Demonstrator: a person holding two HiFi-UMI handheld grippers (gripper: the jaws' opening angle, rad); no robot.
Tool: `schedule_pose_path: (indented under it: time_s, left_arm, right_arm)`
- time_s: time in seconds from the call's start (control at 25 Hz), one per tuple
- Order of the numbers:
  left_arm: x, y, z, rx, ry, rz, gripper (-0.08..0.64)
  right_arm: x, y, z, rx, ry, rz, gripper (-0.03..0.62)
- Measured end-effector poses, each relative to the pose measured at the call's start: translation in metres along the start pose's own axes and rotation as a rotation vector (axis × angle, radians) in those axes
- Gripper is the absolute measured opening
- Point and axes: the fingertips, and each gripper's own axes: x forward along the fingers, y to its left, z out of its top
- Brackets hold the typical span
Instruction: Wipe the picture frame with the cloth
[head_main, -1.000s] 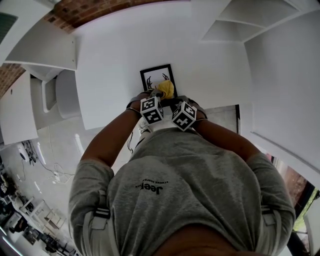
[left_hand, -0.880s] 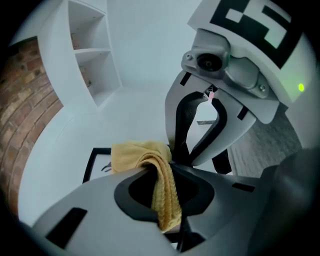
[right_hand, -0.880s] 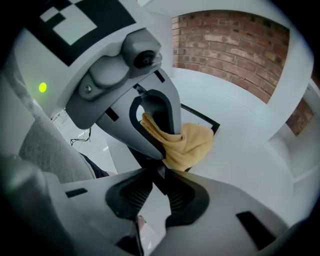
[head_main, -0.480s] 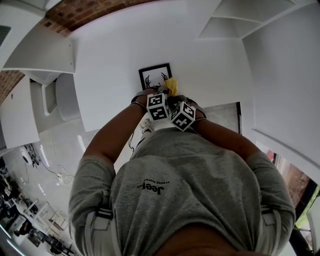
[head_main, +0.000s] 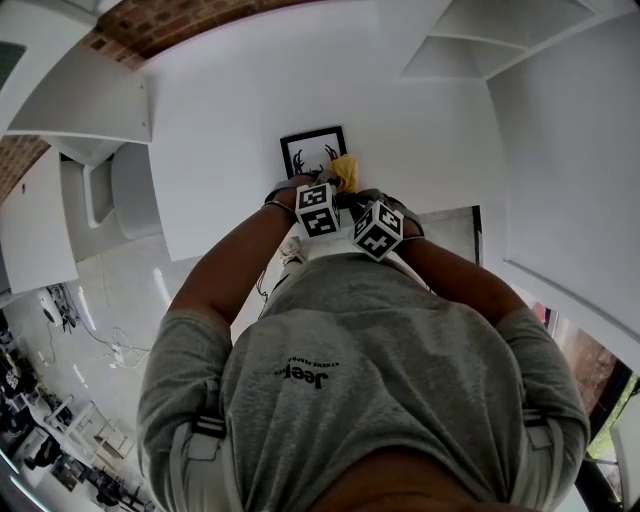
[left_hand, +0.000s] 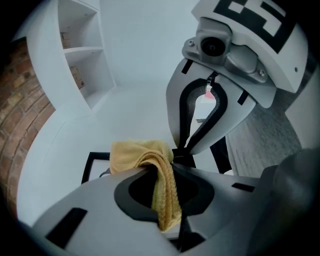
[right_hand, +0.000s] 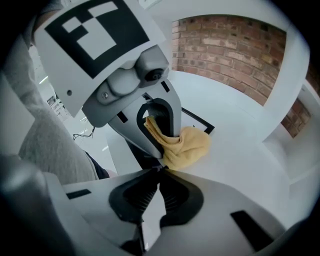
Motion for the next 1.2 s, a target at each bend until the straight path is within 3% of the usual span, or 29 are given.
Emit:
schedule_pose_path:
  time_s: [0.32, 0.48, 0.64, 0.92, 1.2]
  left_arm:
    - [0.000, 0.000, 0.002, -0.018, -0.008, 0.008, 0.066]
    - [-0.016, 0.004, -0.001, -0.059, -0.036, 0.032, 0.066]
    - [-0.055, 0.006, -0.029, -0.088, -0.062, 0.063, 0.066]
    - [-0.081, -0.036, -0.115, -0.042, 0.054, 0.035, 0.066]
    - [-0.059, -0.050, -0.111, -0.033, 0.064, 0.019, 0.066]
  right_arm:
    - [0.007, 0.004, -0.010, -0.082, 0.044, 0.004, 0.021]
    - [0.007, 0.004, -0.010, -0.066, 0.078, 0.022, 0.021]
    - [0.008, 0.003, -0.010, -0.076, 0.076, 0.017, 0.021]
    - [0.009, 0.004, -0.010, -0.081, 0.071, 0.016, 0.021]
    - [0.008, 0.004, -0.011, -0.078, 0.067, 0.014, 0.021]
